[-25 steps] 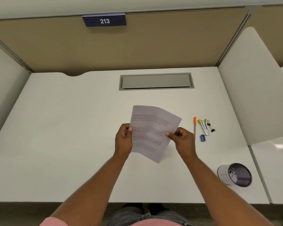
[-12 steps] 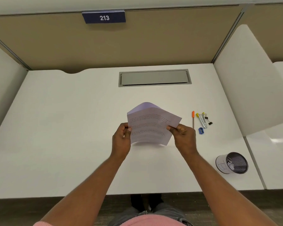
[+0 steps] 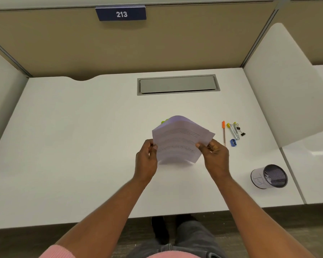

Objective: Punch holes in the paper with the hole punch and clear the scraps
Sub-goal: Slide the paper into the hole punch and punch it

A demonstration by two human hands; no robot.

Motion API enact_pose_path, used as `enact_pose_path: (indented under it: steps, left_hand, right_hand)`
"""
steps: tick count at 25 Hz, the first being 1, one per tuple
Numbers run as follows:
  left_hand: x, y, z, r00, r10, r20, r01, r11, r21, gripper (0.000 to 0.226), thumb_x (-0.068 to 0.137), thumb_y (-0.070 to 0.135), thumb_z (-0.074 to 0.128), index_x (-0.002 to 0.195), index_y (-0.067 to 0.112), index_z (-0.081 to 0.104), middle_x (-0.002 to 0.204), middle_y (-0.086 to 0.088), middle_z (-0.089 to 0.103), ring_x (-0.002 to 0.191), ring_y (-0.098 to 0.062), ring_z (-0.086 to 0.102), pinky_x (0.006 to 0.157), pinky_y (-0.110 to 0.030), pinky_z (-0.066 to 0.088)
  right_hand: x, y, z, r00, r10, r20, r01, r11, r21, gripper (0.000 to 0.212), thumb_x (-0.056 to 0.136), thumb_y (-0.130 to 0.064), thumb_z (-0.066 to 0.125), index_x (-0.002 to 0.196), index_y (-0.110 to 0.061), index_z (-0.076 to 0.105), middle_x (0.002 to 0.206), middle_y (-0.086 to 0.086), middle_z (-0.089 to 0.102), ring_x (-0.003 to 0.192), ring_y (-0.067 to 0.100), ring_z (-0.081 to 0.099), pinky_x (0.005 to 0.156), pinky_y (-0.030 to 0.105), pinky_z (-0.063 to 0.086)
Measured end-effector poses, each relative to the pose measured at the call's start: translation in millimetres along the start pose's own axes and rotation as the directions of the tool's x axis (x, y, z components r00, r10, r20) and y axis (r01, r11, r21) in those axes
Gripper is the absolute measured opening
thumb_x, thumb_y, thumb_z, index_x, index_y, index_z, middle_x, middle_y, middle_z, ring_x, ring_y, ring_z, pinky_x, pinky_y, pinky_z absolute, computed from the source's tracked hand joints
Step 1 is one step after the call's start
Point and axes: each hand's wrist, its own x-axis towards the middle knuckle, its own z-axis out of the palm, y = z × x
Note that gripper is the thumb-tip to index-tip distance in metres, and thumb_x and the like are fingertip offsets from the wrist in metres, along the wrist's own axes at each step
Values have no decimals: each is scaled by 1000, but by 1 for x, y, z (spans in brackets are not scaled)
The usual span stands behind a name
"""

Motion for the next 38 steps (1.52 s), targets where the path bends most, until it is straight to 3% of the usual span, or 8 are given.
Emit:
enact_pose_path:
  steps: [7,11,16,20,27,29,32,38]
  left_hand:
    - [-1,-12,4,999,-38,10,36,984,172,19,103,12,46,119,16,55,94,8,67,82,-13,60,70,-21,44]
    - [2,-11,14,999,-38,-6,38,975,217,17,105,15,38,115,14,52,83,-2,63,71,-25,54,64,-36,43]
    - [22,8,0,994,24,-108,2,971,239,11,106,16,38,105,11,47,94,-7,65,84,-23,59,68,-44,50]
    - [38,14,-28,969,30,-246,18,982,188,8,106,17,42,108,14,49,103,2,66,89,-19,63,72,-32,53]
    - [59,-37,-92,931,-184,-315,221,972,84,40,102,12,52,141,19,44,98,11,63,91,-13,59,69,1,39]
    - [65,-63,-116,932,-238,-275,273,957,97,50,101,14,54,146,31,39,94,7,61,92,-19,62,77,-12,47]
    - [71,-95,-144,934,-298,-199,332,929,163,60,100,16,56,149,40,33,123,-5,66,123,-22,59,103,-38,49]
    - [85,-132,-174,960,-271,-70,277,888,366,70,98,14,58,156,34,25,152,2,49,138,-21,48,112,-37,41]
  right_hand:
    - [5,26,3,993,73,94,-50,973,-227,27,88,-10,71,111,-24,68,100,-12,72,94,18,64,78,27,49]
    - [9,38,8,989,27,145,28,931,-363,20,95,-3,56,107,-18,61,100,-7,68,93,18,63,69,17,43]
    - [28,14,30,981,-83,175,135,940,-312,16,97,-5,52,101,-20,55,95,-8,62,87,14,59,70,23,46]
    - [40,-3,70,976,-93,195,131,973,-192,30,96,-6,55,121,-21,60,110,-6,67,93,11,62,78,22,50]
    - [25,10,166,982,53,184,-19,984,-179,34,94,-12,64,126,-24,62,90,-8,64,73,1,59,70,9,43]
    - [15,23,192,977,110,183,-68,973,-221,33,94,-13,65,125,-23,63,91,-6,66,75,2,60,71,14,45]
    - [4,39,222,965,207,162,-158,948,-275,32,94,-13,65,125,-22,64,93,-6,67,78,3,63,70,16,48]
    - [-4,61,255,951,265,163,-189,909,-372,33,91,-14,66,124,-20,63,91,-7,67,81,11,65,73,23,48]
